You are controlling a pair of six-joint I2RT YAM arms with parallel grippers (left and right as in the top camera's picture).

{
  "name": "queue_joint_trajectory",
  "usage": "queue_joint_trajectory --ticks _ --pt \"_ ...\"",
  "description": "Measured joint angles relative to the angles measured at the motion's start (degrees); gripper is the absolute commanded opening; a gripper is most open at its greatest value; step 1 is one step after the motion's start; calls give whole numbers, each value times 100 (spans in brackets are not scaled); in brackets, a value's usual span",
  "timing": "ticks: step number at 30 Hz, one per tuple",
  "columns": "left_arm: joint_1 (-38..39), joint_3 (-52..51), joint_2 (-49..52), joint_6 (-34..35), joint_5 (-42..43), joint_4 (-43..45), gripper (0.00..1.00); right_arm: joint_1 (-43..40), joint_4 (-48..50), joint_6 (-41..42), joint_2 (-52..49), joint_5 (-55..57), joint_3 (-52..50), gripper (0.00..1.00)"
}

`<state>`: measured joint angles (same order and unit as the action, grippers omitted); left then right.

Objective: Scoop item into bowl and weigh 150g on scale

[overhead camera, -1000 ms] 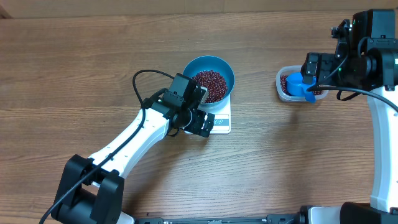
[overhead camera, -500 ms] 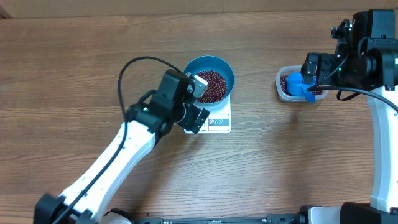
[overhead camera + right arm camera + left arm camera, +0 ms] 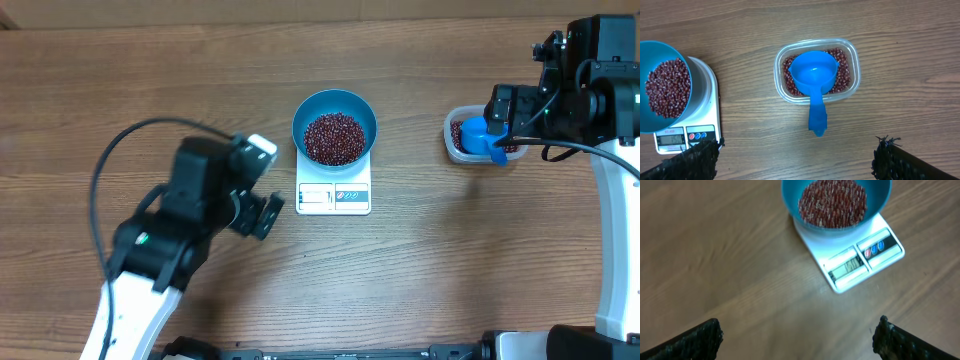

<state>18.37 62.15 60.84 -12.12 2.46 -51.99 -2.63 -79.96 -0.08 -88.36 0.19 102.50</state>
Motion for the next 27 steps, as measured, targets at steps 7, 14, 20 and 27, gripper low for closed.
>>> queue_joint_trajectory --ticks 7,14,20,27 --pt "-267 2 -1191 199 328 -966 100 0 0 0 0 -2 0 100" --pt "-267 -120 -2306 568 350 -1233 100 0 0 0 0 0 0 100" --pt "-269 -1043 -3399 973 221 -667 100 0 2 0 0 0 0 100" --pt "-330 -2312 -4885 1054 -81 748 100 0 0 -4 0 -2 0 100"
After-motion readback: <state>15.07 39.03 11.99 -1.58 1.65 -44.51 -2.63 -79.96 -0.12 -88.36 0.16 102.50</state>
